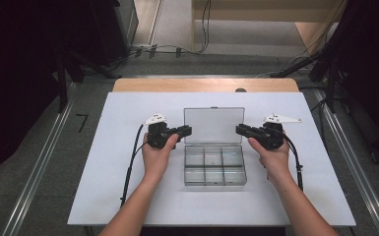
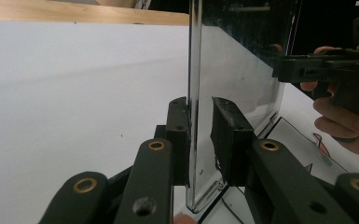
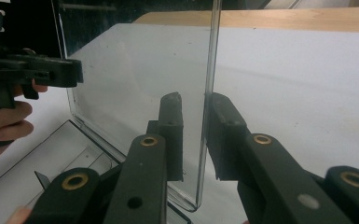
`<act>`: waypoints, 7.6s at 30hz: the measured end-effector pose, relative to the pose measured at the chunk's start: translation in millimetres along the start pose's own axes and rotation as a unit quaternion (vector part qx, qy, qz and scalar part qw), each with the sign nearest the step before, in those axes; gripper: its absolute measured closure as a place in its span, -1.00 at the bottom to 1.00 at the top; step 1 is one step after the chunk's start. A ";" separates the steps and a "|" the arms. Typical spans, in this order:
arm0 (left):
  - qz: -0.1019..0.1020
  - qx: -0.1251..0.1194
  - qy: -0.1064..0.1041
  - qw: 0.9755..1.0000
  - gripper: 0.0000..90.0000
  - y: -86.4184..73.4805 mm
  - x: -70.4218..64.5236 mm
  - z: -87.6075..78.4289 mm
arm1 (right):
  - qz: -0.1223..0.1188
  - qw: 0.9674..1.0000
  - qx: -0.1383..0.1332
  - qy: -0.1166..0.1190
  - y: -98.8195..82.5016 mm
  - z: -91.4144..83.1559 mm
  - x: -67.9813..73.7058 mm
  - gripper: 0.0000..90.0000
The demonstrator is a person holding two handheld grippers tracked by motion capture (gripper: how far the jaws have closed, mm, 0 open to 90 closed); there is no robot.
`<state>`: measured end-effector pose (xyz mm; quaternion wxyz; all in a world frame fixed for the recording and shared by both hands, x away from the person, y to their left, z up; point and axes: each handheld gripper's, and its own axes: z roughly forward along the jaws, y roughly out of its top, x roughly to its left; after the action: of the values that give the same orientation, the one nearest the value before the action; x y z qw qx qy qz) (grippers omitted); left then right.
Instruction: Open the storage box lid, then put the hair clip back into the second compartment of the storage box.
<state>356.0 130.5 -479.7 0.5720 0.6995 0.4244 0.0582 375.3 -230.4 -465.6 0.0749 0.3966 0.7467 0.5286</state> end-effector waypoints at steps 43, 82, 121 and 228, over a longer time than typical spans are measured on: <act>-0.032 0.021 0.017 0.999 0.44 -9.2 15.5 15.1 | 0.046 0.999 0.023 -0.006 -9.3 19.6 -16.8 0.44; -0.029 0.049 0.043 0.997 0.02 -15.3 14.3 23.9 | 0.086 0.995 0.047 0.006 -17.9 31.8 -23.3 0.15; 0.062 0.003 0.014 0.998 -0.98 -13.0 -22.3 -26.0 | -0.062 0.995 0.072 -0.024 -13.2 -14.7 15.4 -0.82; 0.095 0.022 0.074 0.992 -1.00 -97.8 -24.2 -128.8 | -0.077 0.988 0.124 -0.053 -89.4 -118.0 -23.9 0.57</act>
<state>216.1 209.8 -509.3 0.5154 0.7429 0.3983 0.1547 282.9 -343.9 -498.1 0.1055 0.3714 0.8298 0.4028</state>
